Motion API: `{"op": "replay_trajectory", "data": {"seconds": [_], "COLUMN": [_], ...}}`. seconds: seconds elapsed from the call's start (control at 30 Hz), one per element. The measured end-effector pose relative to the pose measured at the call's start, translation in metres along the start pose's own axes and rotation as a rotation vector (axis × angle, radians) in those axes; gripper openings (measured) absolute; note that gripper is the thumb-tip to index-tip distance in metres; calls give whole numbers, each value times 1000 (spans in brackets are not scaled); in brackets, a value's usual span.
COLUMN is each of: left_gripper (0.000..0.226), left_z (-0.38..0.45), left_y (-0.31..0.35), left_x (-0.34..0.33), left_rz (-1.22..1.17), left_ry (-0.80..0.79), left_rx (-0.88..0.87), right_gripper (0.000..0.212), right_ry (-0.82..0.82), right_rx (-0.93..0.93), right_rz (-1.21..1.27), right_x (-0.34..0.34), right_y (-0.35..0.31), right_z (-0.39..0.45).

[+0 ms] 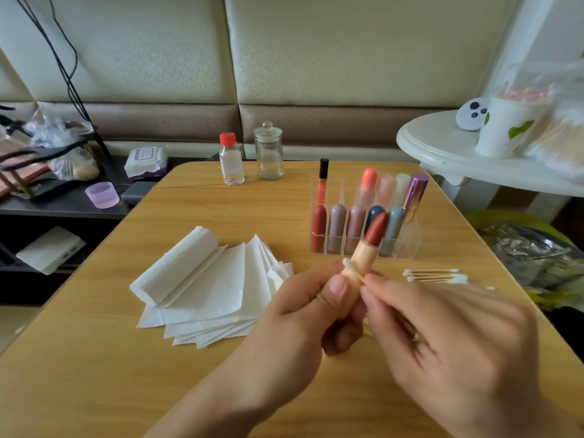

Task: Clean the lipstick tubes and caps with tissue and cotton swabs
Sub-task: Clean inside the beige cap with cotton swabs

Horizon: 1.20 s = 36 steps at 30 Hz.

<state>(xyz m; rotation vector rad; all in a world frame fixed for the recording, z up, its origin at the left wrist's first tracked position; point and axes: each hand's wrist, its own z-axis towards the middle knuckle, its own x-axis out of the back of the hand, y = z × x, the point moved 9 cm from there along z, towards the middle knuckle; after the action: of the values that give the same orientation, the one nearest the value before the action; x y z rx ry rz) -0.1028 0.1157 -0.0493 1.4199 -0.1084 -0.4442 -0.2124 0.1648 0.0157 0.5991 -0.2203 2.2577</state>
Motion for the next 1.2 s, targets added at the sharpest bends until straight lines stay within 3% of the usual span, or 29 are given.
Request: {"op": "replay_trajectory", "data": {"seconds": [0.07, 0.17, 0.47, 0.83, 1.07, 1.2], "left_gripper": [24, 32, 22, 39, 35, 34], "left_z": [1, 1, 0, 1, 2, 6], "left_y": [-5, -12, -12, -13, -10, -9], "left_x": [-2, -2, 1, 4, 4, 27], "left_rz": [-136, -240, -259, -210, -220, -464], "left_ry": [-27, -14, 22, 29, 36, 241], "left_rx": [55, 128, 141, 142, 107, 112], "right_gripper": [12, 12, 13, 11, 11, 14], "right_ry": [-2, -10, -32, -41, -76, -188], "right_rx": [-20, -49, -41, -50, -65, -334], "right_rz": [-12, -17, -29, 20, 71, 319], "right_x": [-1, -2, -1, -1, -4, -21], "right_y": [3, 7, 10, 10, 7, 24], "right_z": [0, 0, 0, 3, 4, -3]}}
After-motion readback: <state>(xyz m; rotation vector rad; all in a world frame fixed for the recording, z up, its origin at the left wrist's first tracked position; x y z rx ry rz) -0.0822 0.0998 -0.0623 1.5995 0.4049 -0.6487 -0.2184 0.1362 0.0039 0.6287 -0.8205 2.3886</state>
